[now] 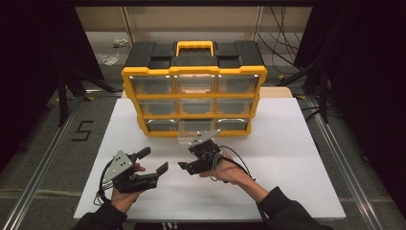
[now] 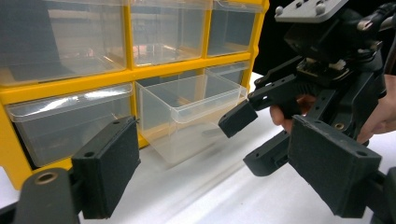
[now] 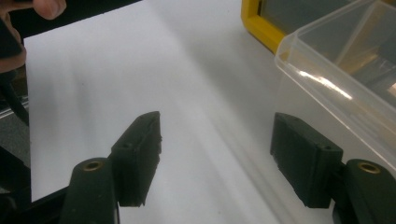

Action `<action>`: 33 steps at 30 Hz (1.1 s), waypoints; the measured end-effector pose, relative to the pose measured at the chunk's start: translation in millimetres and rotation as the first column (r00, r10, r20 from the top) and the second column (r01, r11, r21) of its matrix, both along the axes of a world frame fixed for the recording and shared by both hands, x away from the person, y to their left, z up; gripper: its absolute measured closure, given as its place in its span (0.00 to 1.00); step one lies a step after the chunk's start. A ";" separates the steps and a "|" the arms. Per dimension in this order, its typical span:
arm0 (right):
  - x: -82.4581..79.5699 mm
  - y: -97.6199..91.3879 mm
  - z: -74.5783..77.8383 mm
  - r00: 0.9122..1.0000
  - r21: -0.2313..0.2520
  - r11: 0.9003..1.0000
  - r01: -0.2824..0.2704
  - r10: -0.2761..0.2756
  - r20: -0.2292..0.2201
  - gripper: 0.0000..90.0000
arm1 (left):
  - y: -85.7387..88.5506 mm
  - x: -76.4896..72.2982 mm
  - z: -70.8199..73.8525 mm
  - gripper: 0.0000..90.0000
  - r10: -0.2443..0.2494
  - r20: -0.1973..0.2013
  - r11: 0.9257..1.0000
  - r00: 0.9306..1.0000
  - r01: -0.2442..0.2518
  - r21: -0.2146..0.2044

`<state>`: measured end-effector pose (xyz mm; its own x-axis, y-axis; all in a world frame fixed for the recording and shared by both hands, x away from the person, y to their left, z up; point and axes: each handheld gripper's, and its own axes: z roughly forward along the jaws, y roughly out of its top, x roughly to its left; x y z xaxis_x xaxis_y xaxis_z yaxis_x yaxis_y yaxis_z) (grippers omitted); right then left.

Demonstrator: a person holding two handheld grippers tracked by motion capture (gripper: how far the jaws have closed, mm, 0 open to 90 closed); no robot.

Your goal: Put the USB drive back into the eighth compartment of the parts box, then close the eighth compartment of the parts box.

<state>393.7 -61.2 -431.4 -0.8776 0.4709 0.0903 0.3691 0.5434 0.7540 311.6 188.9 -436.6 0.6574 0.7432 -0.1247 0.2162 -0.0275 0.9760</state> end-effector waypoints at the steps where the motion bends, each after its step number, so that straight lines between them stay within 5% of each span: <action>1: 0.2 0.7 -1.8 1.000 -0.003 1.000 0.001 -0.001 -0.003 0.38 | 0.0 0.0 0.0 0.18 0.000 0.001 1.000 1.000 0.000 0.000; 10: 2.4 1.2 -8.9 1.000 -0.036 0.999 0.010 -0.010 0.003 0.49 | 0.7 -0.3 0.2 0.18 -0.001 0.003 1.000 1.000 0.001 -0.001; 23: 8.9 -0.7 -13.5 0.998 -0.070 0.995 0.065 -0.064 0.005 0.81 | 1.9 -1.3 0.5 0.18 -0.002 0.005 1.000 1.000 0.002 -0.002; 33: 14.8 -3.5 -13.8 0.991 -0.089 0.988 0.126 -0.122 0.047 1.00 | 1.6 -1.2 0.2 0.18 -0.003 0.004 1.000 1.000 0.003 -0.001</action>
<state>408.5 -64.7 -445.2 -0.8140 0.5808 0.0069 0.4078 0.5630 0.7188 310.5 190.4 -436.4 0.6604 0.7408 -0.1228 0.2124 -0.0274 0.9768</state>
